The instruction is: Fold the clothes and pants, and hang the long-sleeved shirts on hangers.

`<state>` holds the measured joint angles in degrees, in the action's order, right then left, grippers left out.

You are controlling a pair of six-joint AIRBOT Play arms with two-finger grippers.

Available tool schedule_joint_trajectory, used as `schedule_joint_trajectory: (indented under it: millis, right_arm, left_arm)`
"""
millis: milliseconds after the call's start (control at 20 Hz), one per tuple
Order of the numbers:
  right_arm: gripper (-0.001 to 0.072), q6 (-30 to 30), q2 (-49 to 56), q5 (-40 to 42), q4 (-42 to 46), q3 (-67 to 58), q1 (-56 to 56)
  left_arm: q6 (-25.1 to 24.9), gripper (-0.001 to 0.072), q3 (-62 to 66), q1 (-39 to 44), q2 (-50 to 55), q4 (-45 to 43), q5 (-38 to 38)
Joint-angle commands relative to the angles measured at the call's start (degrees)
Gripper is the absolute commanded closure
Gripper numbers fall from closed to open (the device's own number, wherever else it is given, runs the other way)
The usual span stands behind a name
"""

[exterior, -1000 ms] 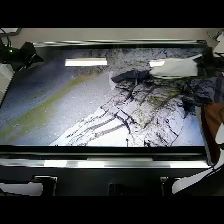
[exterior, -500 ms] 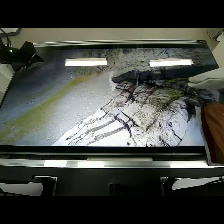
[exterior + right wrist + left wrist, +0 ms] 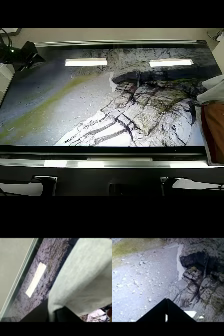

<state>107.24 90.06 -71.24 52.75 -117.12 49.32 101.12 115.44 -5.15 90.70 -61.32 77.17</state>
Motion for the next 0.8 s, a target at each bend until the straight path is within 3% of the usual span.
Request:
schedule_joint_trajectory:
  millis: [0, 250, 400, 550, 750]
  right_arm:
    - [0.0682, 0.4, -3.3, -3.6, 0.7, 0.0, 2.2]
    - [0.0682, -0.5, -7.9, -6.9, 1.0, 0.0, 6.7]
    - [0.0682, -1.4, -8.8, -13.7, 4.8, 0.0, 8.0]
    - [0.0682, -2.5, -8.8, -24.2, 12.0, 0.1, 7.6]
    - [0.0681, -3.4, -8.8, -30.8, 27.1, 2.5, 7.6]
  left_arm:
    - [0.0, 0.0683, 0.0, 0.2, 0.0, 0.9, 0.0]
    - [0.0, 0.0683, 0.0, 0.4, 0.0, 1.4, 0.0]
    - [0.0, 0.0683, 0.0, 1.0, 0.2, 1.6, 0.0]
    - [0.0, 0.0683, 0.0, 1.4, 0.3, 2.4, 0.0]
    - [0.0, 0.0683, 0.0, 1.4, 0.3, 3.9, 0.0]
